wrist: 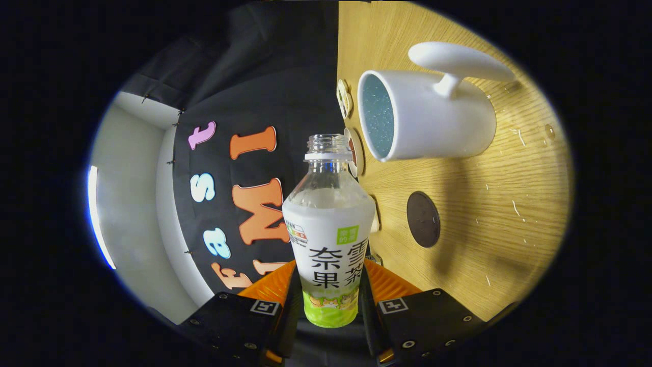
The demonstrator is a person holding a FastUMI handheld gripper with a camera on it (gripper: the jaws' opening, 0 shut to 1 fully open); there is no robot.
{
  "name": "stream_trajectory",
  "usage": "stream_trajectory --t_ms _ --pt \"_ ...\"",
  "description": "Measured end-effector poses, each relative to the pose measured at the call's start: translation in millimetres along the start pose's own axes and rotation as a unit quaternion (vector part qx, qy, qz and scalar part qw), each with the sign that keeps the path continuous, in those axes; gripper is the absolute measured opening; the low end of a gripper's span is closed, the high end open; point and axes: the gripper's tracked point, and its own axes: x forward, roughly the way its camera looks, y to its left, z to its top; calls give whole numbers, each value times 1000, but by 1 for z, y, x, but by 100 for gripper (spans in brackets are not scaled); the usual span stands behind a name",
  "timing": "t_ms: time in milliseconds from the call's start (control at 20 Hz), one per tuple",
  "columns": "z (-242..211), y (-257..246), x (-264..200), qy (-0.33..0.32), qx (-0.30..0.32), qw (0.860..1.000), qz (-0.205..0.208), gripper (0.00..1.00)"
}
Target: Take the bottle from table, then pour the juice into the cup, finally place the bottle on the coaster
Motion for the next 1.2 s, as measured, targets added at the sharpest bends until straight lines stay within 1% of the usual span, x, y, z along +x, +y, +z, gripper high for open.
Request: stream_trajectory --t_ms 550,1200 --pt "14 10 3 -13 19 1000 4 56" --pt "14 30 4 -16 70 997 18 56"
